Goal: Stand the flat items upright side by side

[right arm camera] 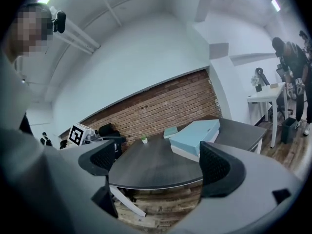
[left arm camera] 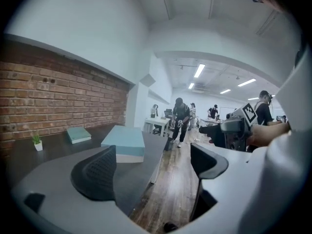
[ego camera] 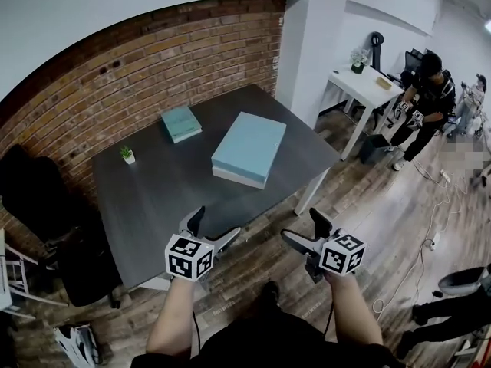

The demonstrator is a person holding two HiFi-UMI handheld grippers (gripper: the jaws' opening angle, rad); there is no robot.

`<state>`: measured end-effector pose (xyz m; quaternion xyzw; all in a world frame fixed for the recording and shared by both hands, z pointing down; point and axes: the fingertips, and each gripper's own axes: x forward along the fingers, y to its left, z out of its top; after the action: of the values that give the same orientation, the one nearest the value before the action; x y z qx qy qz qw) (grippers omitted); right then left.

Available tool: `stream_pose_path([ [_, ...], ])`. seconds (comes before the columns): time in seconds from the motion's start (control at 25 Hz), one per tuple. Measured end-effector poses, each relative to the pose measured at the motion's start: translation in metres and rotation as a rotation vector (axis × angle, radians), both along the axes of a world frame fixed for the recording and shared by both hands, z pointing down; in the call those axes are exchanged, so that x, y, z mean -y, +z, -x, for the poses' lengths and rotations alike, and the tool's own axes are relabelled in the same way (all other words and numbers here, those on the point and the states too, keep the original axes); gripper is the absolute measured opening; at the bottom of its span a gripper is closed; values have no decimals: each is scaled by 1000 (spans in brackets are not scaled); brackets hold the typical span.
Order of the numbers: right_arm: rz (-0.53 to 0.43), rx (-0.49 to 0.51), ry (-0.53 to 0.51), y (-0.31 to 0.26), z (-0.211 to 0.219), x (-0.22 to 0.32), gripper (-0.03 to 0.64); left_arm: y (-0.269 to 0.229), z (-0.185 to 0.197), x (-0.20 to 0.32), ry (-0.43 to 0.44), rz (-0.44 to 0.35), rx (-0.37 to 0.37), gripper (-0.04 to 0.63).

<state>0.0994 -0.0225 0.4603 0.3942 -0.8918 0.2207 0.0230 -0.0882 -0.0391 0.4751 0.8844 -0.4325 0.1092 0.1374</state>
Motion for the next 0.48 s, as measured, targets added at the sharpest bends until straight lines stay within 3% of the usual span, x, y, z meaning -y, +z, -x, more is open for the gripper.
stream_pose_path([
  [0.12,17,11,-40,4,-23,40,549,-2,-21,41,-26,22,-24,492],
  [0.28,67,135,-64,2,-57,86,548,-5,-45,78,-56,35,-19,492],
  [0.48,79,151,-102,8,-67,115,548,2,-64,97,-61,91,-16,491],
])
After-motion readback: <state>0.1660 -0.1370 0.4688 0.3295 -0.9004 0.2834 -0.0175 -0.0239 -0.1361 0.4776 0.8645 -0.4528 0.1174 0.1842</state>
